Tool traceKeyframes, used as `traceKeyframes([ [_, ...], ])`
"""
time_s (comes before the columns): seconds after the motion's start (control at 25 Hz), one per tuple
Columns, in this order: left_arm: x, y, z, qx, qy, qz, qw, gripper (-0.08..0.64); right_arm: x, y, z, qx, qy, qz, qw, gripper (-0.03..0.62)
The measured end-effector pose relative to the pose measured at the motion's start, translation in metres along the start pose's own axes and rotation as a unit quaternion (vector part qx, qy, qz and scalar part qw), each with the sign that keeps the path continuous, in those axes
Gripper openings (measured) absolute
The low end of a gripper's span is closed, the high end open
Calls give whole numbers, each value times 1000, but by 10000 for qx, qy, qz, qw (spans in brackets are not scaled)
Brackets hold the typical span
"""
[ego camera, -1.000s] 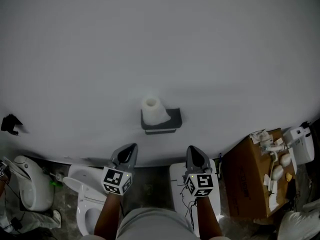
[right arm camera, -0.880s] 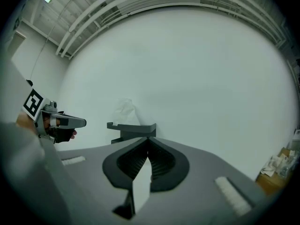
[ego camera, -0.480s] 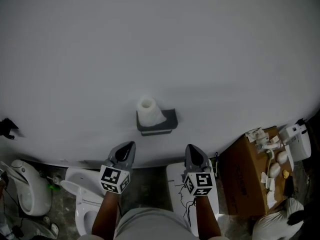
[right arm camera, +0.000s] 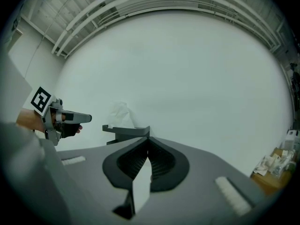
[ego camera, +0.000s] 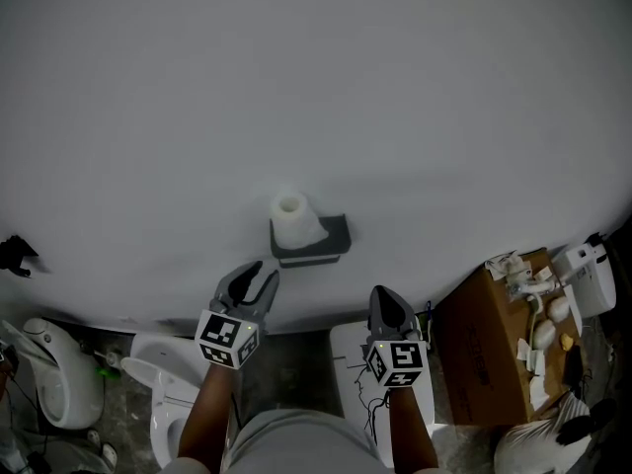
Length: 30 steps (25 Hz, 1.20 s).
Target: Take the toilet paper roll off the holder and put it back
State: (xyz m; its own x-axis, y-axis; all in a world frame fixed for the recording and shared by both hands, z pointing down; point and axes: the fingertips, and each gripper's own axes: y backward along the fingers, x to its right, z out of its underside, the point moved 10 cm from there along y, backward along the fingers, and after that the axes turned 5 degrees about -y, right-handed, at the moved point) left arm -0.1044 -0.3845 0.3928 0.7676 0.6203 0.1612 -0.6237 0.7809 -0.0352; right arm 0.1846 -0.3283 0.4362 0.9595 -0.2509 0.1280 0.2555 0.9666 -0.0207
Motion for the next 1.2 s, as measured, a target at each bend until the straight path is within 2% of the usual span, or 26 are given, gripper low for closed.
traceKeyframes([
  [0.44,-20,-43,-19,27,-29,23,10000,253,4,0,-1,-40,32,-14,10000,2],
  [0.76,-25,-78,-15,-219,-75,93,9997,311,17,3,5,-144,27,57,9999,1],
  [1.2,-29,-109,-6,-285,9,120,9995,316,31,-1,11,-249,76,158,9995,2],
])
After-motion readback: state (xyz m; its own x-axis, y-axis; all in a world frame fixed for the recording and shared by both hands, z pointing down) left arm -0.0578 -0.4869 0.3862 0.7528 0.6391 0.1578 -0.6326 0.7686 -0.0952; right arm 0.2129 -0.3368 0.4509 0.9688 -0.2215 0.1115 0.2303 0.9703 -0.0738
